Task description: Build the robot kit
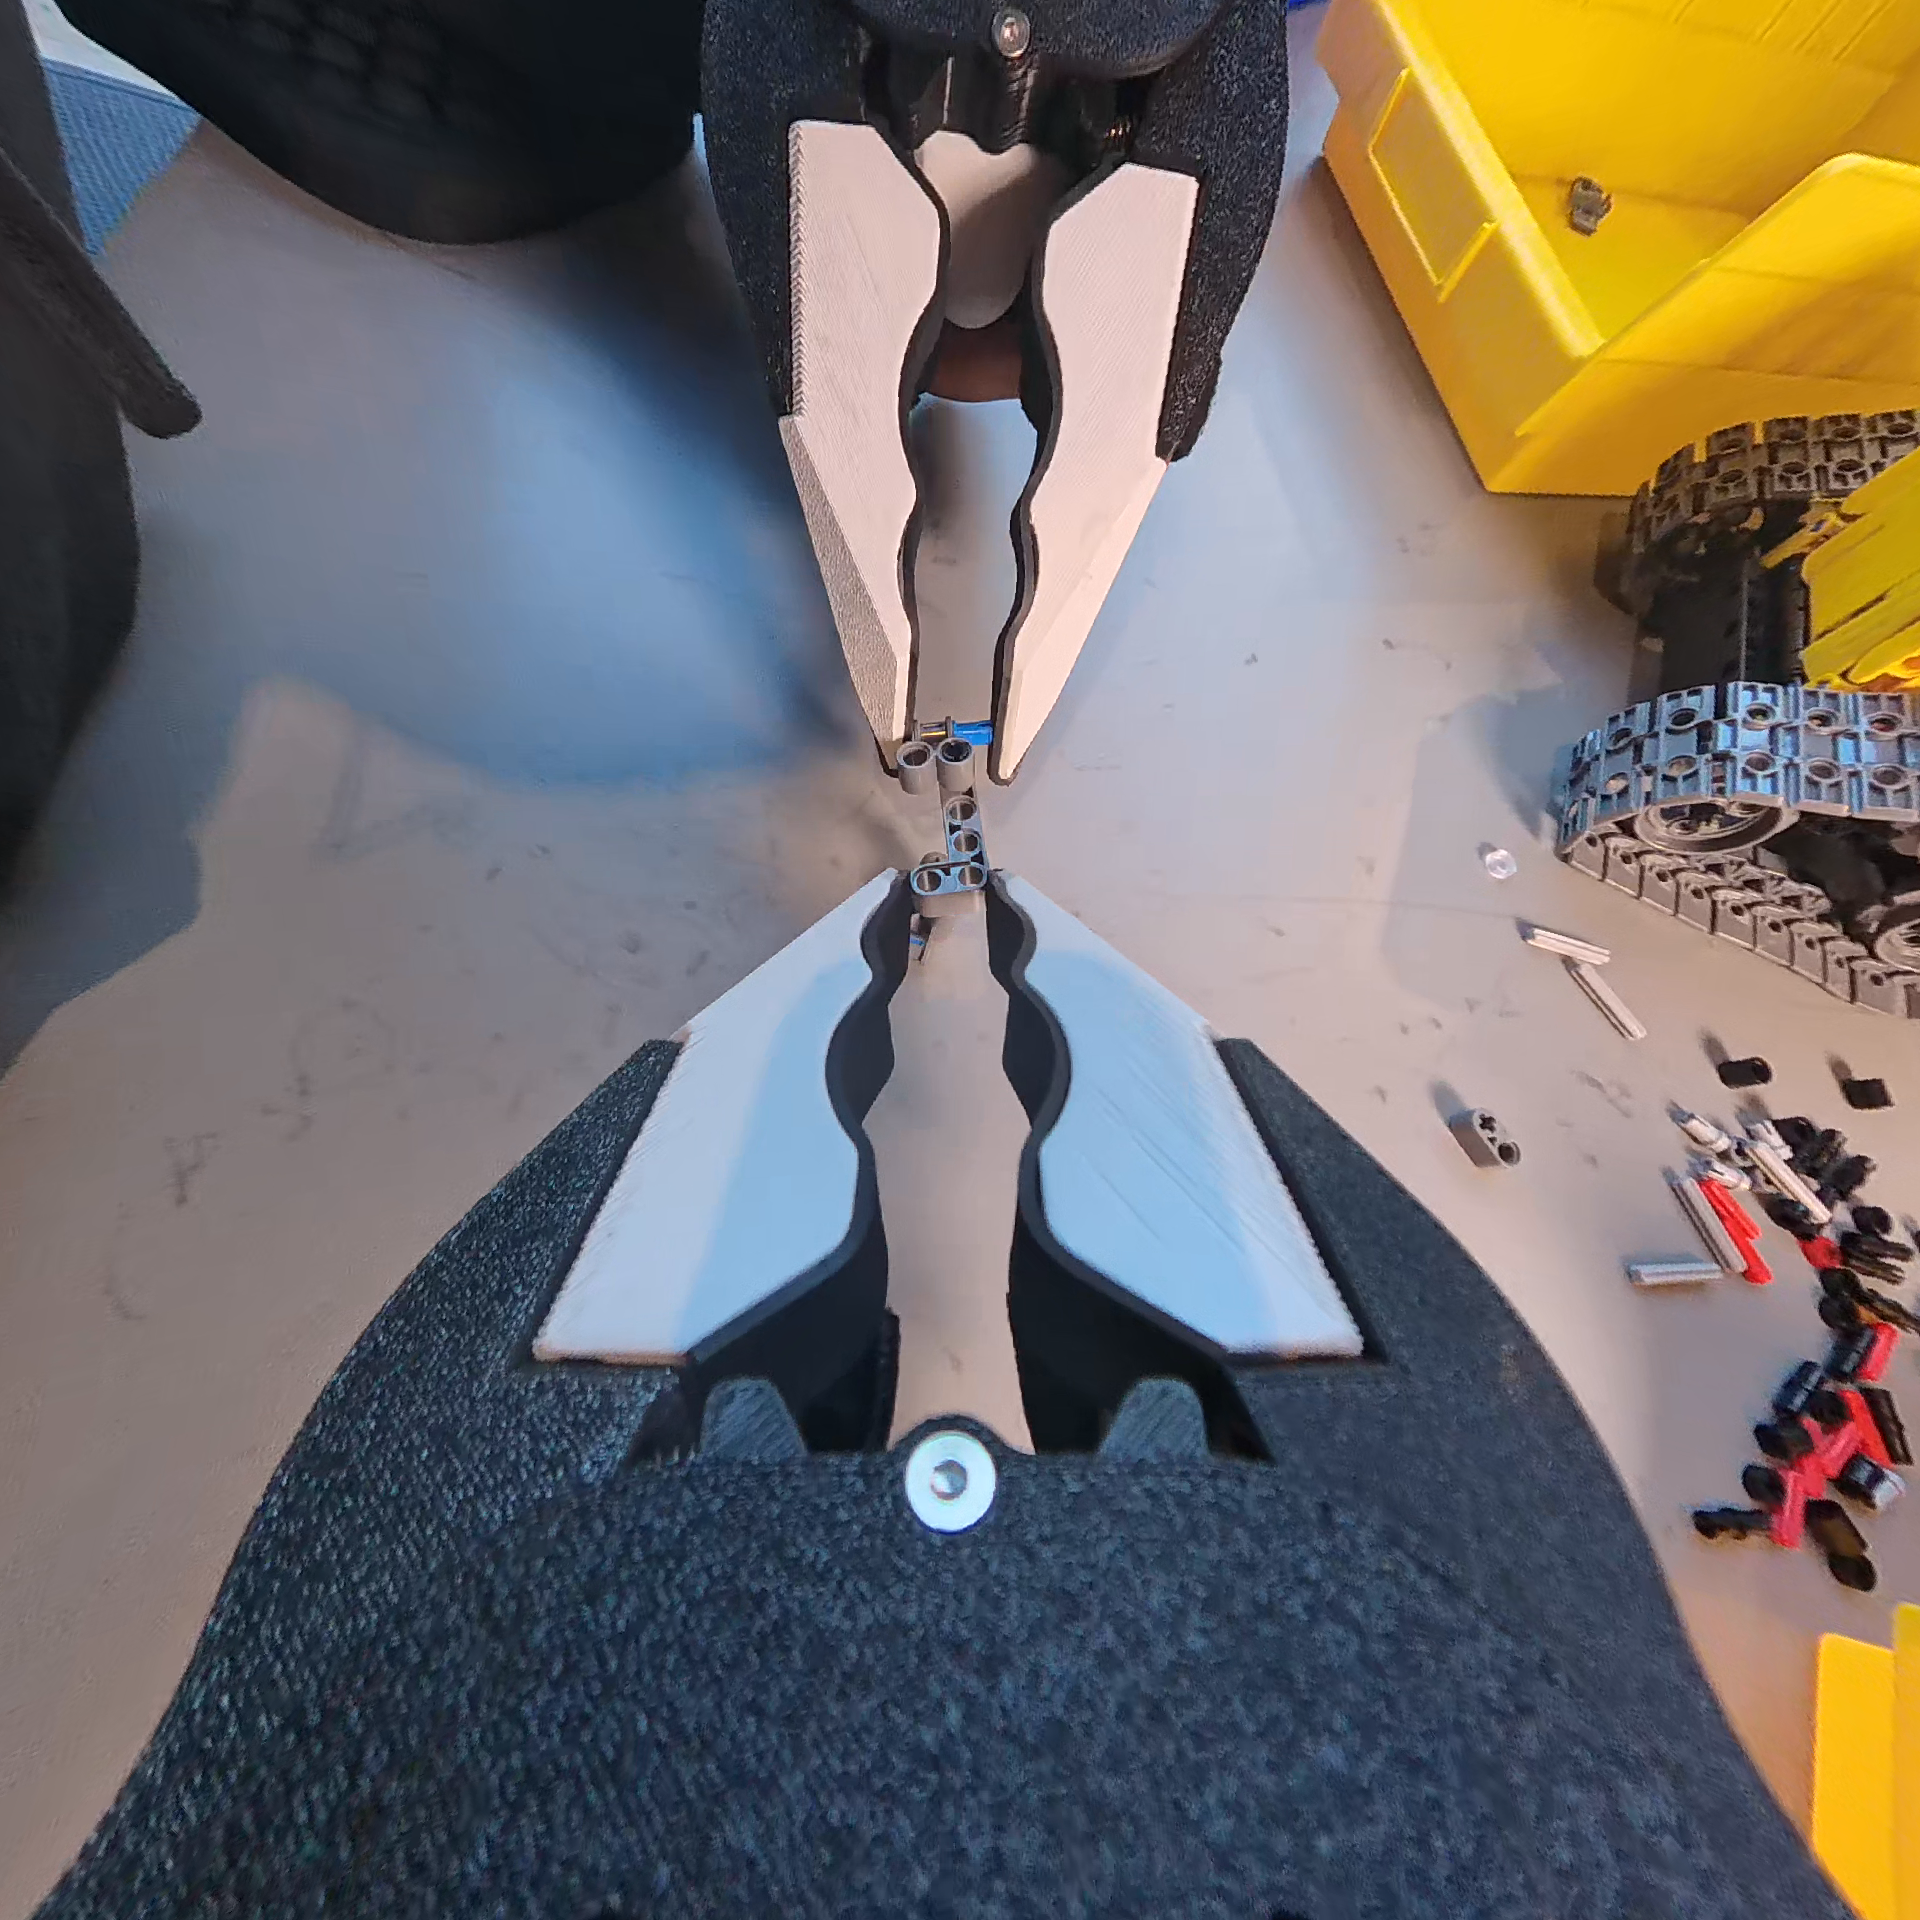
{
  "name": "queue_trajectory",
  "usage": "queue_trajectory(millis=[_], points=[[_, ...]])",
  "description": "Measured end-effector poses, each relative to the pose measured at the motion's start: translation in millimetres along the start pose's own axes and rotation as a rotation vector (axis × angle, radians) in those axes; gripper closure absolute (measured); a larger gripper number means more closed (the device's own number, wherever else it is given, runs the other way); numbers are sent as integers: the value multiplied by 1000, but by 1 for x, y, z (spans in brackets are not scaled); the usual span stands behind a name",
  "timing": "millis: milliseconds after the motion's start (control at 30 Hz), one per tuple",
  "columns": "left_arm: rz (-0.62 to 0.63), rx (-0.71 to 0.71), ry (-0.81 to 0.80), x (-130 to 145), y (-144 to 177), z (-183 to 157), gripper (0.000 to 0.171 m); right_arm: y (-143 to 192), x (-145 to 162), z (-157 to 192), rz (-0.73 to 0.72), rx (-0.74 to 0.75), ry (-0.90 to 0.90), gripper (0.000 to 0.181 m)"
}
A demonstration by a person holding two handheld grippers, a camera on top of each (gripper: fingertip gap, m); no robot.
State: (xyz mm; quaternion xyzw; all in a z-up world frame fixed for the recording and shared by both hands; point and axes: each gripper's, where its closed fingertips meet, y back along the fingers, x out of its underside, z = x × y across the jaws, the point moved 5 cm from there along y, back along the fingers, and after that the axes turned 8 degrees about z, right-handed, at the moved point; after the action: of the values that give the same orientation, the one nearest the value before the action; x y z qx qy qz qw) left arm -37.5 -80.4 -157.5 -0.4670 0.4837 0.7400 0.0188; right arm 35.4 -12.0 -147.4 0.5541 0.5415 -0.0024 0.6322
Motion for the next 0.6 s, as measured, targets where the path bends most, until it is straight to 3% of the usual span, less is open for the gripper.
queue_trajectory(millis=[600], points=[[4,-6,-7,0,-4,-1,156,-2,5,1,15,-24,-29,167]])
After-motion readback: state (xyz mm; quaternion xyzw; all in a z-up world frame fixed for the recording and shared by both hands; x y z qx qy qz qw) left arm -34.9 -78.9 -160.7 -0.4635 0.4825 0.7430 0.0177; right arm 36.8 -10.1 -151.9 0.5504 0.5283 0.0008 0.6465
